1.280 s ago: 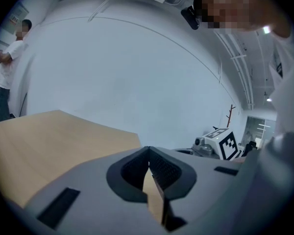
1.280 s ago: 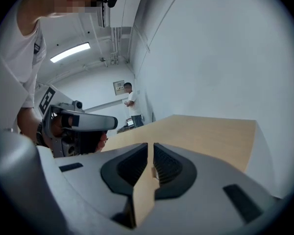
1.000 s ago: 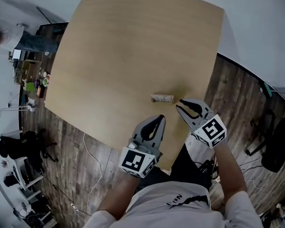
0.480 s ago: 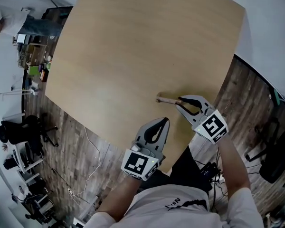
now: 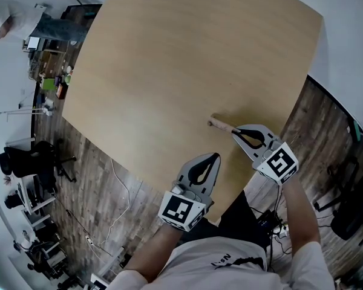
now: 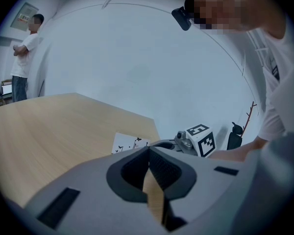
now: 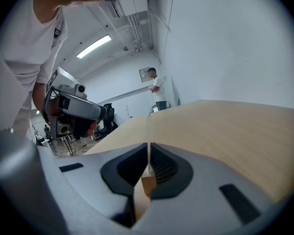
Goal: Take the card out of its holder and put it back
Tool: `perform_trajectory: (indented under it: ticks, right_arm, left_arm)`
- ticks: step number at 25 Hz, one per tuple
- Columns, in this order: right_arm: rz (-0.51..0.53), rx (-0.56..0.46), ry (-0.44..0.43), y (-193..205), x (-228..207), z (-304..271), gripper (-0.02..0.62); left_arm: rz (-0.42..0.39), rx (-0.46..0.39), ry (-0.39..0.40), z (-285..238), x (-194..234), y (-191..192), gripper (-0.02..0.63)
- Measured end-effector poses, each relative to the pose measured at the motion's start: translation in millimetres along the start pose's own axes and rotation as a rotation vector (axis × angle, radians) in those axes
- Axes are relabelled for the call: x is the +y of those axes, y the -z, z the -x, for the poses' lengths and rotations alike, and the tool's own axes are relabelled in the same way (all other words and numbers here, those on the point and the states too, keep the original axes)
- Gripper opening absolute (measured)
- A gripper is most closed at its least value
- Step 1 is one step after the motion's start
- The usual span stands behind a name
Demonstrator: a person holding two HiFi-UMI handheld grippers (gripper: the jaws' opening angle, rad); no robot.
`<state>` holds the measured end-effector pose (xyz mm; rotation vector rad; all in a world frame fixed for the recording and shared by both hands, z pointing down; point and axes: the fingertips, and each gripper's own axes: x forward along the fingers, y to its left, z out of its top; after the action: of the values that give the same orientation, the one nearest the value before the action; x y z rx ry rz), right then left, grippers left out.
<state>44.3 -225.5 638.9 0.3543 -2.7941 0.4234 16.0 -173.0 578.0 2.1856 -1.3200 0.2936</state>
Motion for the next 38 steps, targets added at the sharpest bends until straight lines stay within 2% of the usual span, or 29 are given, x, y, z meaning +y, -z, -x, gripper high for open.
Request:
perform_trajectory:
  ticks: [12, 18, 25, 38]
  right_arm:
    - [0.011, -0.068, 0.089, -47, 0, 18, 0.026]
    - [0.008, -0.091, 0.176, -76, 13, 32, 0.026]
    - [-0.06, -0.169, 0.288, -117, 35, 65, 0.026]
    - [-0.078, -0.271, 0.441, -200, 114, 116, 0.026]
  left_arm:
    - [-0.032, -0.043, 0.047, 14, -7, -20, 0.014]
    - [-0.057, -0.071, 0.099, 36, -14, -35, 0.014]
    - [-0.1, -0.077, 0.159, 59, -32, -51, 0.014]
    - [-0.163, -0.133, 0.279, 139, -77, -102, 0.014]
